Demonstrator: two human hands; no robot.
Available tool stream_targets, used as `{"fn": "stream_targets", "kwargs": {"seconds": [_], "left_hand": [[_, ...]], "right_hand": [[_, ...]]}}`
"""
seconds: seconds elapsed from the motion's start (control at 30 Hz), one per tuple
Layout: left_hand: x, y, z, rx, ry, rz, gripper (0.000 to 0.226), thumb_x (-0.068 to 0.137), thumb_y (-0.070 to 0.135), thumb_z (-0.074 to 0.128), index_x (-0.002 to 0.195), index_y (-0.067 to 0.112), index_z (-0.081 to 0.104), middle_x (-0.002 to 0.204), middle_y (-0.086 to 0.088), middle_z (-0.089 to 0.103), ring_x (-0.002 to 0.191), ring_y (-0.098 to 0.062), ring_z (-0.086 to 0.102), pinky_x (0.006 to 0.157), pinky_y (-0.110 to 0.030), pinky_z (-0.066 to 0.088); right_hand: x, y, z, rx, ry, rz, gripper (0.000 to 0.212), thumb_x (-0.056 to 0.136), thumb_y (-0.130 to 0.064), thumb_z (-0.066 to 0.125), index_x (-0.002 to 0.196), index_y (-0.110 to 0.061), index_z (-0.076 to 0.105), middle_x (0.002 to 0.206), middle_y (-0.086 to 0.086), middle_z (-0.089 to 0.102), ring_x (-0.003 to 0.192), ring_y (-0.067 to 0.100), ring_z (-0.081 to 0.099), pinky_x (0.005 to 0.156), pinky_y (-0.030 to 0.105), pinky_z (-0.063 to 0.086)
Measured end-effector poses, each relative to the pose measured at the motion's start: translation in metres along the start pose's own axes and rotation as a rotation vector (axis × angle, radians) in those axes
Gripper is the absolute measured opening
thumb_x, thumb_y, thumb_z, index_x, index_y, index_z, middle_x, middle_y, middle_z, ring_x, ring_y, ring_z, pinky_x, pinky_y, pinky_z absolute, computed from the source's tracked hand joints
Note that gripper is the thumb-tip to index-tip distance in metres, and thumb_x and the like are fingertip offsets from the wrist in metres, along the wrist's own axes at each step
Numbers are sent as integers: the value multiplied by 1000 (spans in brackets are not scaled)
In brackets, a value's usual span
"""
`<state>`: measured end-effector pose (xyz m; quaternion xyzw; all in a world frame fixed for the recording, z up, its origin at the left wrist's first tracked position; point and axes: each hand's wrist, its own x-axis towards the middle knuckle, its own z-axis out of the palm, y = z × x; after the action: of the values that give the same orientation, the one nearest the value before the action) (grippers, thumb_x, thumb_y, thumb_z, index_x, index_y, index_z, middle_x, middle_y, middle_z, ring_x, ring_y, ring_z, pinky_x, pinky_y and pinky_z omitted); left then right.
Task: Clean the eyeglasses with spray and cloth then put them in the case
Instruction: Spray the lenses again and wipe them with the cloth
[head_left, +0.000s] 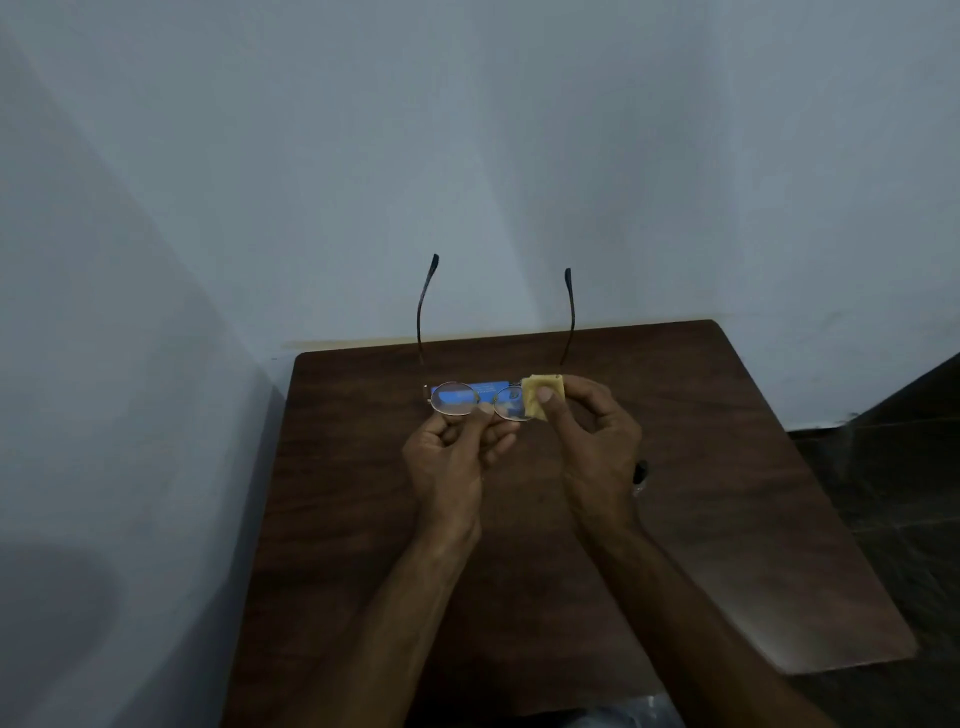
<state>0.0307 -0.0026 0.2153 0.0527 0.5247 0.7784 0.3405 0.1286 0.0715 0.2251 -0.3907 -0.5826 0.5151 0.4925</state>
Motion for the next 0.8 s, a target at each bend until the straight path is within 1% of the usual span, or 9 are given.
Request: {"fn": "stream_targets", "kwargs": {"seconds": [0.13,0.17,0.23,0.3,0.4,0.57,0.67,0.73,0.8], "left_hand": [[0,1,-2,49,-27,33,16,98,4,68,112,-2,73,92,-19,80,74,-21,79,66,-25,63],[0,1,-4,55,-32,37,16,98,3,68,112,-3,73,91,-19,80,74,-21,79,65,-26,63],[-1,-1,-6,67,-39,38,17,97,4,69,113,-3,72,90,-20,80,74,-22,79,65,-26,63],[-1,-4,-8,78,-34,41,19,97,5,70,114,-3,72,90,-19,80,74,-22,79,65,-25,63],[0,-4,-8,82,-28,53,20,97,5,69,115,-3,72,90,-17,80,74,-21,79,65,-24,63],[7,3,-7,23,-19,58,15,97,6,69,110,0,74,93,-18,81,77,-22,79,67,-25,63],[12,8,-5,-9,-16,48,17,97,7,69,111,-4,73,92,-18,80,79,-23,80,69,-25,64],[16,12,-4,0,-17,57,17,97,7,69,110,-5,73,91,-17,80,78,-23,79,69,-26,64],[18,13,-3,21,-28,70,14,98,7,69,107,-2,74,90,-16,80,78,-23,80,69,-26,64]], "right_hand": [[23,-25,3,62,58,-35,14,92,-11,76,104,-4,75,100,8,77,90,7,74,77,20,57],[30,-33,4,77,72,-39,15,92,-11,76,104,-3,75,99,9,77,89,7,74,77,19,56],[45,-47,8,128,74,-31,18,92,-13,76,105,-1,76,98,11,79,92,15,76,82,24,58],[56,-56,12,165,59,-29,19,93,-14,76,104,1,77,96,13,79,90,21,77,83,29,60],[62,-60,16,201,59,-23,19,93,-14,76,101,4,77,92,14,79,84,19,75,80,27,58],[40,-38,17,139,29,32,19,93,-16,75,101,1,77,93,12,79,86,16,76,77,22,57],[15,-13,16,34,-20,27,15,91,-16,77,104,-9,79,100,5,79,95,15,75,78,21,57],[2,0,16,15,-24,42,15,89,-16,79,103,-17,79,104,5,77,99,15,73,82,24,58],[-1,8,14,14,-6,76,17,88,-17,80,104,-21,79,106,4,77,102,15,73,87,32,60]]}}
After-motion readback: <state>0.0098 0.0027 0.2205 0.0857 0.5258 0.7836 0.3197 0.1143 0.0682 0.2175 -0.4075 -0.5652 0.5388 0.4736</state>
